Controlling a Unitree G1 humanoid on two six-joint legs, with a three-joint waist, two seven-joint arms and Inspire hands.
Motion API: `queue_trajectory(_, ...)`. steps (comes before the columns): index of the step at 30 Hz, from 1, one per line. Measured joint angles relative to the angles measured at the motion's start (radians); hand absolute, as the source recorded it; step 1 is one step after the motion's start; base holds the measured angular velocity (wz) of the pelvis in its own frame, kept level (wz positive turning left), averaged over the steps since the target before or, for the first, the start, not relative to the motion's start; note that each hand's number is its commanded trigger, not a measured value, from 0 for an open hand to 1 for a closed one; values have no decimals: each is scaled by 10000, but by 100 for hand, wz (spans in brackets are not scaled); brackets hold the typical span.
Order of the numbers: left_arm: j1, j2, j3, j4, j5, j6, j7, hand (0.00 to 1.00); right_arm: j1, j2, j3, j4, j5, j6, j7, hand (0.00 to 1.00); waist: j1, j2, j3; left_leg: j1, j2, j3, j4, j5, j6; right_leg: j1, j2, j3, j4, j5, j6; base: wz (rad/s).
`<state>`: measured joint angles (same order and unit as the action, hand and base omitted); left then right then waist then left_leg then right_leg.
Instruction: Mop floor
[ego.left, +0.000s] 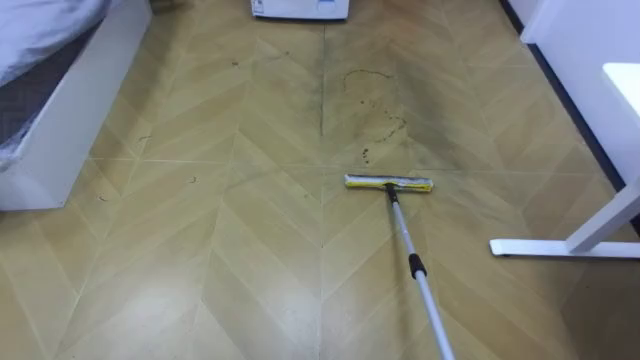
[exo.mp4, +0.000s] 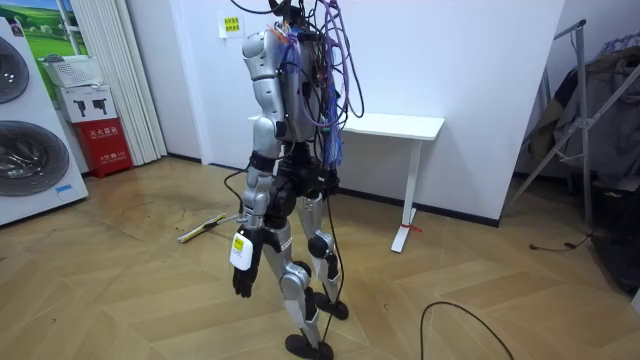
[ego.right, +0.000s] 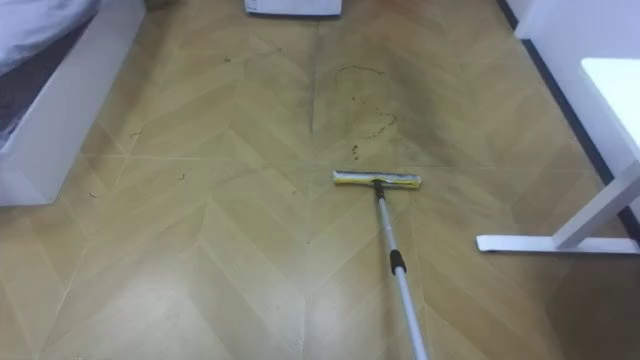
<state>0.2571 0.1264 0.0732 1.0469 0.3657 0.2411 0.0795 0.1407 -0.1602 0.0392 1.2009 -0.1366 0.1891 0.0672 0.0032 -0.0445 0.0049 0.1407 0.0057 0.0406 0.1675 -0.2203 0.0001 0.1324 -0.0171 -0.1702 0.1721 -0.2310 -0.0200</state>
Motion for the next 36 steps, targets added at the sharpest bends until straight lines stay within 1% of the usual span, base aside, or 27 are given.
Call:
queue_trajectory(5,-91,1,-3,9,-9,-5,-44,0,-8,-2,-14,4,123,68,13,100,-11,-6,3,-88,-1,-3,6,0,0,-13,-9,-118,-1,0,0,11)
queue_trajectory(8,-158,2,-7,9,-32,-5,-48,0,-10,-3,-20,2,169,72,5,100,-9,13,15,-80,-2,-3,10,0,0,-20,-4,-106,-23,0,-1,7)
queue_trajectory(12,-240,13,1,11,-97,-61,-26,0,-9,-7,-139,-1,118,-30,9,100,-77,56,18,-95,-6,13,23,0,0,-58,-10,-101,-22,0,-1,0)
queue_trajectory(14,-250,24,2,35,-96,-112,-22,0,-12,-8,-144,-1,112,-45,9,100,-25,116,-12,-92,-5,8,24,0,0,-80,-7,-81,-24,0,-1,-2)
queue_trajectory(18,-306,68,21,32,-78,-174,-18,0,8,-8,-113,6,163,-100,9,100,-6,172,-29,-152,-4,9,22,0,0,-155,-10,-63,-12,5,-7,-1)
queue_trajectory(21,-332,59,12,35,0,-156,-16,0,-33,-7,-97,13,223,-110,15,100,-1,206,-52,-415,0,6,27,0,0,-403,-6,-82,35,7,-11,0)
queue_trajectory(25,-379,62,16,34,-5,-67,-17,0,-116,-3,-74,88,283,-127,6,100,-11,214,-54,-777,10,-20,64,1,0,-728,-17,-195,178,12,-19,3)
queue_trajectory(27,-541,64,12,167,-12,-97,-16,0,-215,6,-21,166,451,-137,1,100,-9,157,-32,-1062,16,-14,172,1,0,-1025,-33,-266,279,21,-31,6)
queue_trajectory(28,-607,63,6,310,-14,-122,-16,0,-275,10,-20,251,498,-136,0,100,-9,185,0,-1150,17,-14,218,1,0,-1107,-42,-281,336,21,-32,6)
queue_trajectory(29,-747,62,-9,502,-13,-157,-15,0,-397,16,-9,423,549,-164,-3,100,-20,150,7,-1334,7,-13,329,1,0,-1220,-74,-345,360,25,-38,6)
queue_trajectory(31,-810,57,-14,613,-13,-235,-13,0,-487,14,3,459,624,-175,-9,100,-9,124,9,-1593,5,2,466,0,1,-1478,-111,-386,496,28,-43,8)
queue_trajectory(32,-907,60,5,739,-6,-275,0,0,-546,12,24,512,629,-195,-7,100,2,110,39,-1813,3,36,636,0,1,-1664,-174,-415,629,28,-43,7)
queue_trajectory(33,-912,59,26,751,-3,-289,-1,0,-645,7,23,609,628,-199,-4,100,7,122,41,-2034,9,70,767,0,1,-1904,-216,-441,827,26,-41,7)
queue_trajectory(34,-917,59,29,785,-3,-295,-4,0,-705,-1,23,662,627,-205,0,100,7,147,62,-2181,9,74,865,0,1,-2041,-245,-492,941,21,-41,10)
queue_trajectory(35,-963,62,25,807,-3,-301,-32,0,-857,-23,16,851,628,-208,1,100,-10,125,76,-2532,-7,58,1155,-2,3,-2302,-318,-629,1203,0,-48,26)
queue_trajectory(36,-1043,64,26,860,-4,-305,-82,0,-870,-60,-31,924,650,-206,2,100,-22,172,88,-2939,-17,18,1619,-59,86,-2596,-390,-780,1501,-60,-54,32)
